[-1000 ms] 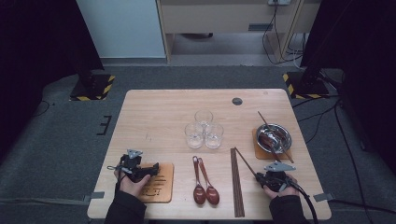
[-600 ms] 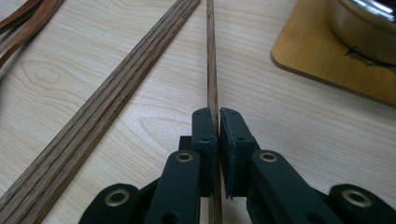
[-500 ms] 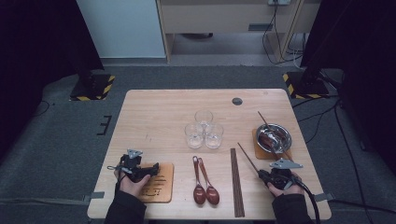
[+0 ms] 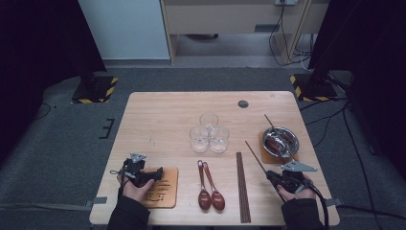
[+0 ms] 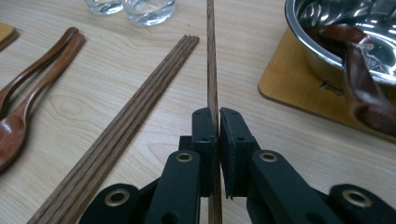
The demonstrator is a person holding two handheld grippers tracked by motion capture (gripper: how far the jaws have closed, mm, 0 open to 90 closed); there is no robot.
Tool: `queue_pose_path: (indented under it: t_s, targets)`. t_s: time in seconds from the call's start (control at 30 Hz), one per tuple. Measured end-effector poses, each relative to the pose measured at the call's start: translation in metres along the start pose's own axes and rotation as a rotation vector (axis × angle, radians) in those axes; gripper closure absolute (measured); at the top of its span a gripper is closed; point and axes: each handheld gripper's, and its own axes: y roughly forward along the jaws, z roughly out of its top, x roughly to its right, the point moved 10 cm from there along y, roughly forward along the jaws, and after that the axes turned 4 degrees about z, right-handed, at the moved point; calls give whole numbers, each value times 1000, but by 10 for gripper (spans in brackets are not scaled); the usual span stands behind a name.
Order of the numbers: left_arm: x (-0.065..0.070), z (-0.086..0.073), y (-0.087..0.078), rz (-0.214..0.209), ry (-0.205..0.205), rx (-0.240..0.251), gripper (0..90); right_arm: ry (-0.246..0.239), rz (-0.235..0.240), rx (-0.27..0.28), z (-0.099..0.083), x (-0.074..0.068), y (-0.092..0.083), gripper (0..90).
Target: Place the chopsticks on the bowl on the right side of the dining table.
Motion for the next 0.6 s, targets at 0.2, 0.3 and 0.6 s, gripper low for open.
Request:
queue_pose_path:
  t_s: [0.2, 0.3, 0.6]
  targets:
    - [0, 0, 0, 0, 0, 0, 12, -7, 6, 26, 8, -3, -6, 853]
    - [0, 0, 0, 0, 0, 0, 12, -8, 10, 35, 11, -4, -8, 854]
    - [0, 0, 0, 0, 0, 0, 12, -15, 18, 65, 20, -8, -14, 853]
